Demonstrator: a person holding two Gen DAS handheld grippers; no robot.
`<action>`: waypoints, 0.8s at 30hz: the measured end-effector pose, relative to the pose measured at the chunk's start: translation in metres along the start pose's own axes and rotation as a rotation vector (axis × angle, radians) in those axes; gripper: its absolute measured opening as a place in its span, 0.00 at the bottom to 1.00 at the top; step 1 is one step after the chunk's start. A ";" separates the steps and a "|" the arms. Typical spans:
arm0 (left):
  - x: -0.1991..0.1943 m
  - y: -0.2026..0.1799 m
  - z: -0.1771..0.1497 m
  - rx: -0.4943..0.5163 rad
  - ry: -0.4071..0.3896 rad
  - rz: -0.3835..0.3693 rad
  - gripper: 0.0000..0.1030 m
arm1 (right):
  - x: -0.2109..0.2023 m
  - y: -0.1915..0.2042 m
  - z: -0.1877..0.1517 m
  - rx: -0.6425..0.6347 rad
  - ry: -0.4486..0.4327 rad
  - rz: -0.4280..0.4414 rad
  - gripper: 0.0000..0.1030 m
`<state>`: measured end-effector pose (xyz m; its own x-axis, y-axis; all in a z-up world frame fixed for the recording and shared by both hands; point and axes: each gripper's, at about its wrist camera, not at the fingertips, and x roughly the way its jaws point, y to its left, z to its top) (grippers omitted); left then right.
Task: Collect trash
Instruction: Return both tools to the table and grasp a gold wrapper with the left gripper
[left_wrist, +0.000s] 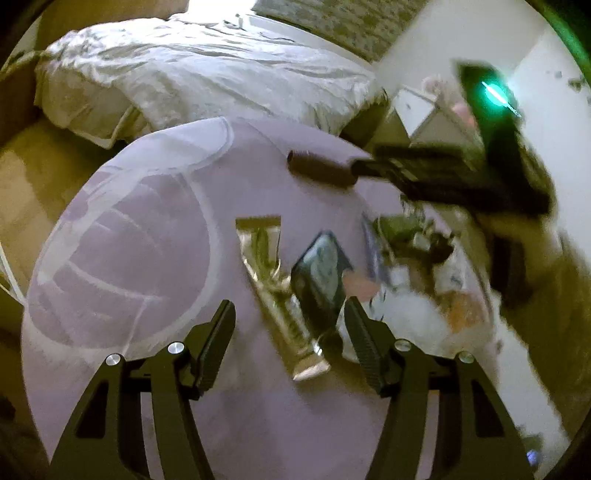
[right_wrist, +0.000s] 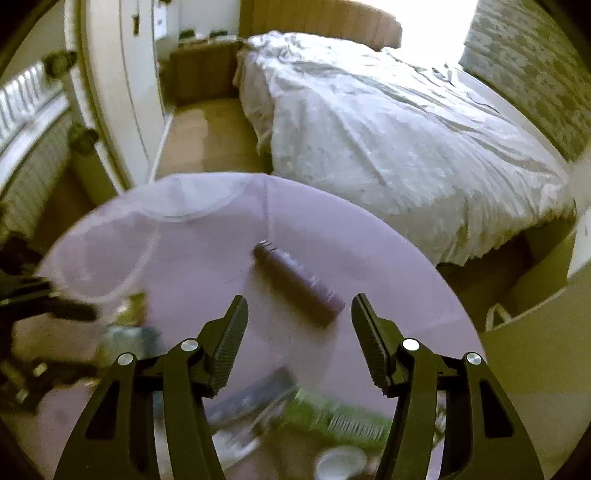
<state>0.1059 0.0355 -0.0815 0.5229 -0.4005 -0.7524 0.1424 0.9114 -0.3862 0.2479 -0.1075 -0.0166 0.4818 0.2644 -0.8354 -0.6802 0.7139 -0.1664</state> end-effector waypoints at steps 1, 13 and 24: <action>0.002 -0.001 -0.002 0.019 0.009 0.010 0.57 | 0.010 0.000 0.005 -0.017 0.018 0.004 0.57; 0.005 0.006 0.009 0.071 -0.021 0.075 0.27 | 0.048 0.011 0.010 -0.081 0.140 0.064 0.30; 0.013 0.013 0.018 0.067 0.001 0.044 0.03 | -0.022 -0.002 -0.012 0.202 0.006 0.237 0.25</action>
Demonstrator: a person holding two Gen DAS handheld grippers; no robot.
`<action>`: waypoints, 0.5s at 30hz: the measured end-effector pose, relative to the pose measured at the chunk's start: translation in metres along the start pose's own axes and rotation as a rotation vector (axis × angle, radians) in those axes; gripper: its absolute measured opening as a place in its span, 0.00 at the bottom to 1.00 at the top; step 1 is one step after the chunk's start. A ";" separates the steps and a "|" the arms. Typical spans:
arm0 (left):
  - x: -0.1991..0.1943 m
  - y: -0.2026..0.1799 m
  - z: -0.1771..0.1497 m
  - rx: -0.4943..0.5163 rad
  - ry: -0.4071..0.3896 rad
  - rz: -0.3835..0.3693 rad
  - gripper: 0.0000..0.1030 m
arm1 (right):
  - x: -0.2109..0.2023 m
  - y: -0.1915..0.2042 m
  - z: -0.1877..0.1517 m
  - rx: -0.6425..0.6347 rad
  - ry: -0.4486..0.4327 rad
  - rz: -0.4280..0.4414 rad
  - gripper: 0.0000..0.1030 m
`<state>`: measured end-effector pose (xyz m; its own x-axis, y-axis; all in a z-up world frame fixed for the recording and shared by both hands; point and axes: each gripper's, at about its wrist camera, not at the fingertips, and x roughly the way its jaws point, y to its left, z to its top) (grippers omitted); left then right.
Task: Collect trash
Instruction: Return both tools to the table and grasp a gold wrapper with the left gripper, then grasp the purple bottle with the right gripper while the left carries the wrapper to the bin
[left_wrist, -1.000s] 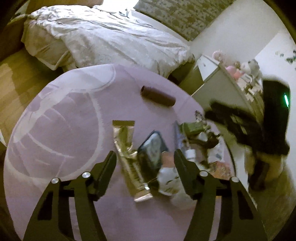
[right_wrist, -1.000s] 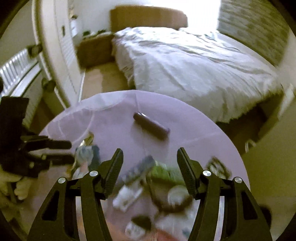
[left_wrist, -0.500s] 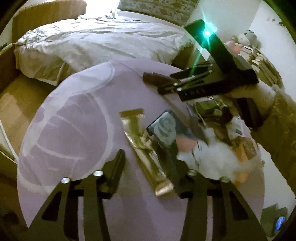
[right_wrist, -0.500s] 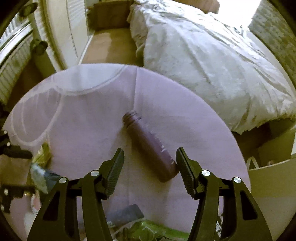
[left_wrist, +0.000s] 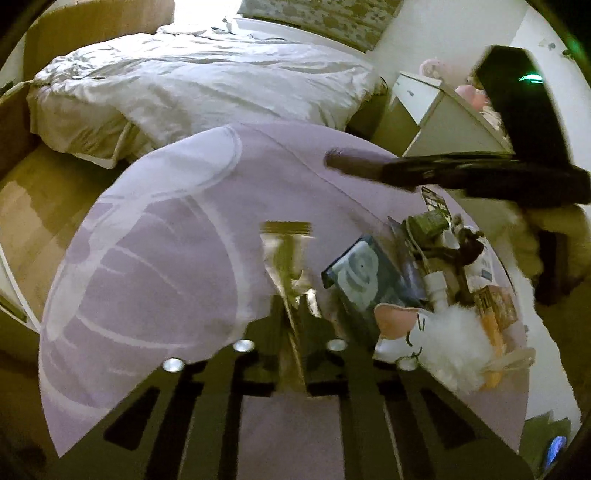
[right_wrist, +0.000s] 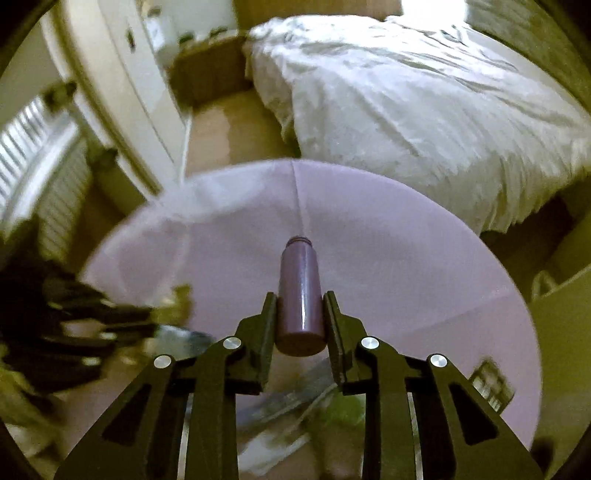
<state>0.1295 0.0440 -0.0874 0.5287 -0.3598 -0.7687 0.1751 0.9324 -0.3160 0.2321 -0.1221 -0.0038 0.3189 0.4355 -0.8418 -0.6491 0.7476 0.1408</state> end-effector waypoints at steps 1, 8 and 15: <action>-0.001 0.001 -0.001 -0.010 -0.004 -0.007 0.03 | -0.012 0.000 -0.006 0.031 -0.024 0.024 0.25; -0.038 0.000 -0.012 -0.066 -0.100 -0.049 0.02 | -0.075 0.005 -0.062 0.130 -0.104 0.087 0.25; -0.083 -0.042 -0.004 -0.015 -0.185 -0.098 0.02 | -0.137 -0.013 -0.119 0.256 -0.185 0.102 0.25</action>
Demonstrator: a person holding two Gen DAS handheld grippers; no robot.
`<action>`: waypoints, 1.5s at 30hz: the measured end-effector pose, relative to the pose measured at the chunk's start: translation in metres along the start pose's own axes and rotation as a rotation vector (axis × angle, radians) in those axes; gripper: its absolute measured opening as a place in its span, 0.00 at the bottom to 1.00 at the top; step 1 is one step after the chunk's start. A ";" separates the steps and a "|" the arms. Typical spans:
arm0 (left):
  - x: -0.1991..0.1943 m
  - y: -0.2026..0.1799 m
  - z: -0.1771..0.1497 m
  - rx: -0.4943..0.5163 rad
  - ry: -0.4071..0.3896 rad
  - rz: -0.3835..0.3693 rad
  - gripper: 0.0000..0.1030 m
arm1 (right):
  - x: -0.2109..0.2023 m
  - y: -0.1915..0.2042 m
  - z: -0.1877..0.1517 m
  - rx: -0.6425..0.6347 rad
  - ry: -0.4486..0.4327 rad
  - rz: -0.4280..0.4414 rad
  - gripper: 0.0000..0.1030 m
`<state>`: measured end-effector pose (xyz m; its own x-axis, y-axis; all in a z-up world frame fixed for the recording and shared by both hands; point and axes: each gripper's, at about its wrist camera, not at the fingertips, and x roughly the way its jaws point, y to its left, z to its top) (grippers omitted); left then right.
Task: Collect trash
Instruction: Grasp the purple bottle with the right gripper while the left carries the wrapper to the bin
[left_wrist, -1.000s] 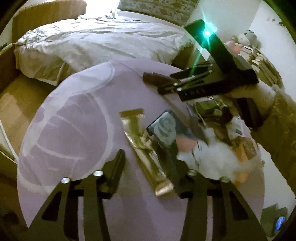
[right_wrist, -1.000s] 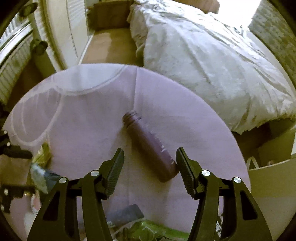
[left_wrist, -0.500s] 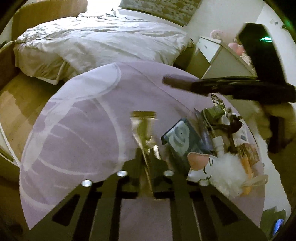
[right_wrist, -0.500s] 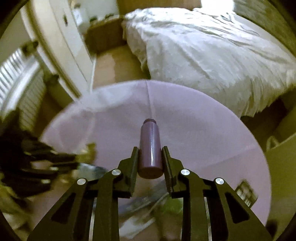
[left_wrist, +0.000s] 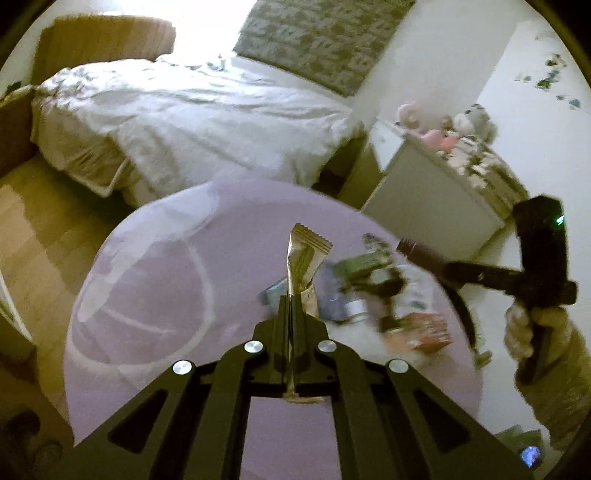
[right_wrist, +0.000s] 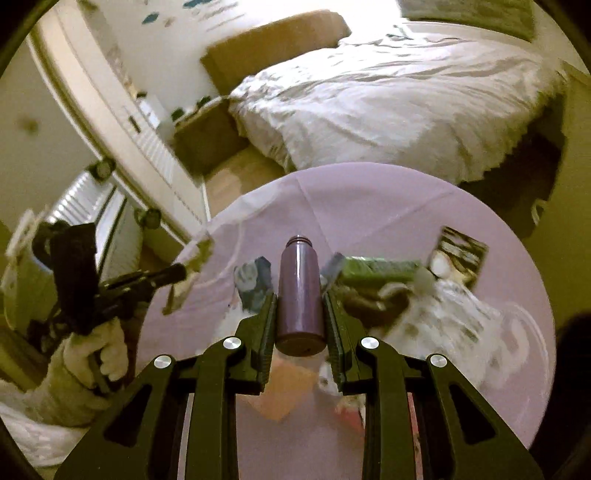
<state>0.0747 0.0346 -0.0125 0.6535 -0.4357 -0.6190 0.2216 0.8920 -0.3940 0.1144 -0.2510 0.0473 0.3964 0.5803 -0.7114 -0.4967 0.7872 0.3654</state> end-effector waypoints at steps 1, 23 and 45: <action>-0.001 -0.009 0.003 0.016 -0.004 -0.008 0.02 | -0.009 -0.004 -0.003 0.015 -0.013 -0.002 0.25; 0.119 -0.255 0.034 0.297 0.124 -0.438 0.02 | -0.153 -0.169 -0.078 0.404 -0.233 -0.245 0.25; 0.289 -0.323 0.004 0.197 0.409 -0.421 0.02 | -0.108 -0.340 -0.157 0.882 -0.197 -0.280 0.25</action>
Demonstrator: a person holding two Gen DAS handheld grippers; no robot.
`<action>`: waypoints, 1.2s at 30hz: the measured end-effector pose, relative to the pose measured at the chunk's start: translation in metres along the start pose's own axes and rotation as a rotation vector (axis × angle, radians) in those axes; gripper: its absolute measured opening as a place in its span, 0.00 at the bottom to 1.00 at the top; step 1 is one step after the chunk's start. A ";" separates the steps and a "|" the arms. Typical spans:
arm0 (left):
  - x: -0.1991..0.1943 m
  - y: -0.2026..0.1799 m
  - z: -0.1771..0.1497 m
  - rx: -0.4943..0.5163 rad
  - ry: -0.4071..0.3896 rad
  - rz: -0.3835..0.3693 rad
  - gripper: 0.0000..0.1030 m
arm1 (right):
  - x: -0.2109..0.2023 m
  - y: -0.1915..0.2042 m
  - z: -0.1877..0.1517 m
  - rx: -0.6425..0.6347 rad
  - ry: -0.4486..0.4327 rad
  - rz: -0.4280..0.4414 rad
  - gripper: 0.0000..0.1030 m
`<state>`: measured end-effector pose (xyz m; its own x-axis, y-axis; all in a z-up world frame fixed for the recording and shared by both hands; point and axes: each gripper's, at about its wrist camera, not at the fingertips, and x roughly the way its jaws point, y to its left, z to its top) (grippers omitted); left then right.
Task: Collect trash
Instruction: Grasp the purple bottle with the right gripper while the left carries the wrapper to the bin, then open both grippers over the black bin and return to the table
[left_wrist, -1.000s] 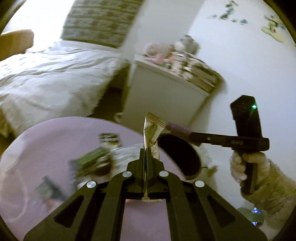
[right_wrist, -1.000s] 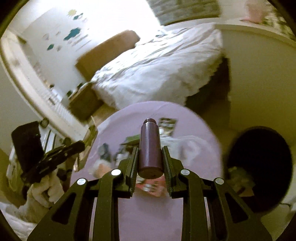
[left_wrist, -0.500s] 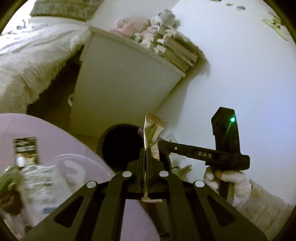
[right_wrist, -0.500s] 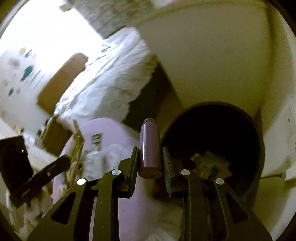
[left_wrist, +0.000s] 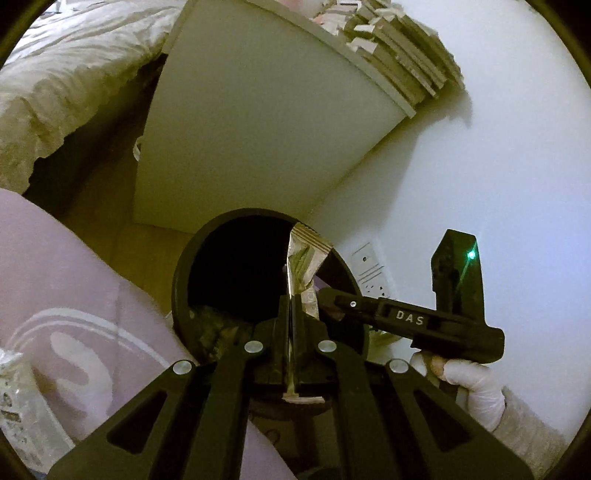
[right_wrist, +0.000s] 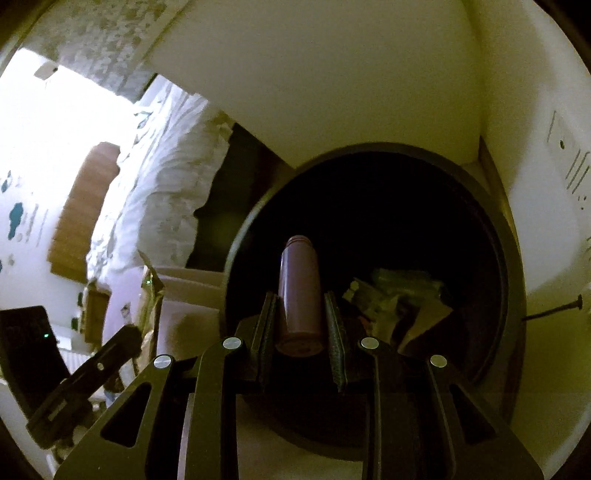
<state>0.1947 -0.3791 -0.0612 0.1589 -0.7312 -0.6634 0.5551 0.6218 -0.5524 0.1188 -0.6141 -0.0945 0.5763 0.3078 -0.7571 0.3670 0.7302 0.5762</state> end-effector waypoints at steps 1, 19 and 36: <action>0.001 0.000 0.001 0.000 0.003 0.004 0.02 | 0.003 -0.003 0.000 0.006 0.004 0.000 0.25; 0.012 -0.015 0.004 0.022 0.036 0.061 0.39 | 0.003 -0.015 -0.007 0.058 -0.010 -0.021 0.57; -0.170 0.027 -0.063 -0.063 -0.223 0.123 0.69 | -0.025 0.132 -0.062 -0.289 0.001 0.106 0.57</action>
<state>0.1315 -0.2203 0.0053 0.4016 -0.6888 -0.6036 0.4699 0.7207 -0.5097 0.1078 -0.4872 -0.0186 0.5994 0.3921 -0.6979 0.0819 0.8372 0.5407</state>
